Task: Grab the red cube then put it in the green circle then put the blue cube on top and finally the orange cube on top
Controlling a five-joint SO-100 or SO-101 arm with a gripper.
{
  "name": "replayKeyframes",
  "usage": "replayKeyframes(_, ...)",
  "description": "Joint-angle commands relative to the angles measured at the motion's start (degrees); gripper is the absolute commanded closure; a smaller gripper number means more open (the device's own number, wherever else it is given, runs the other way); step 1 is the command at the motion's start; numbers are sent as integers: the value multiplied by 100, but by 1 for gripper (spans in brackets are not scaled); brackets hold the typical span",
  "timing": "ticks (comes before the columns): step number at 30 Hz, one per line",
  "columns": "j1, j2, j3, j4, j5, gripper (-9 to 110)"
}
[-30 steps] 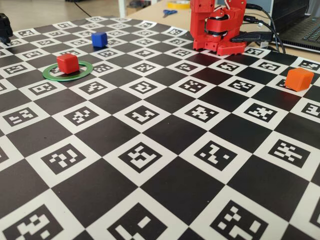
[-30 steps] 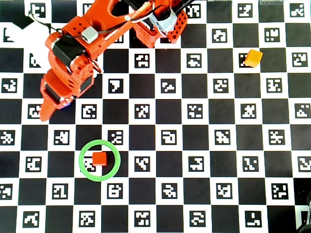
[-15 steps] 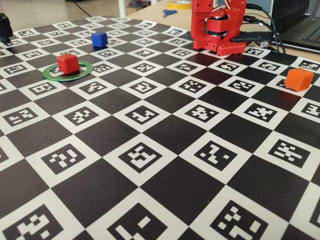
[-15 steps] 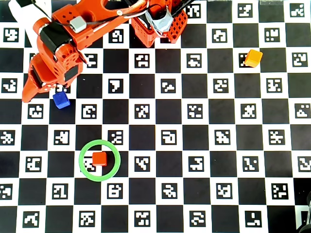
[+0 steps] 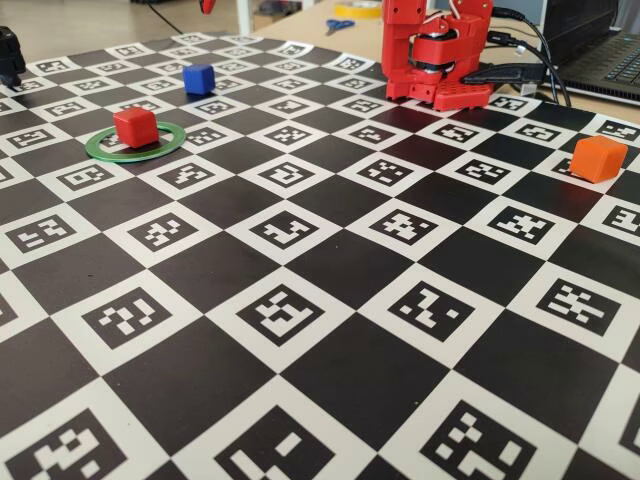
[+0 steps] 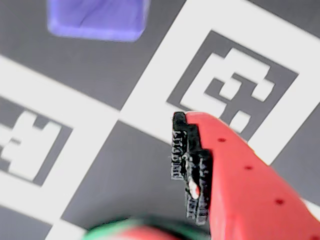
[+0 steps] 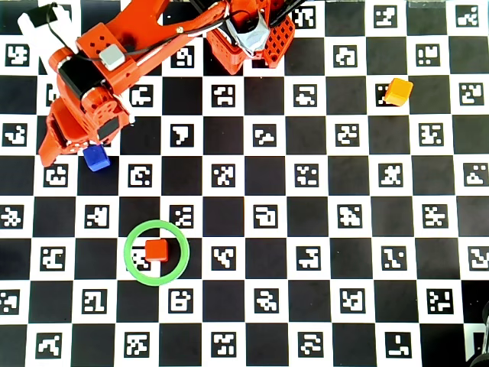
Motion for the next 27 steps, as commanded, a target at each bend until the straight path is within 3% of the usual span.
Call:
replayKeyframes(1, 88, 26, 220, -308, -79, 55)
replayKeyframes(27, 272, -1116, 501, -1195, -193, 57)
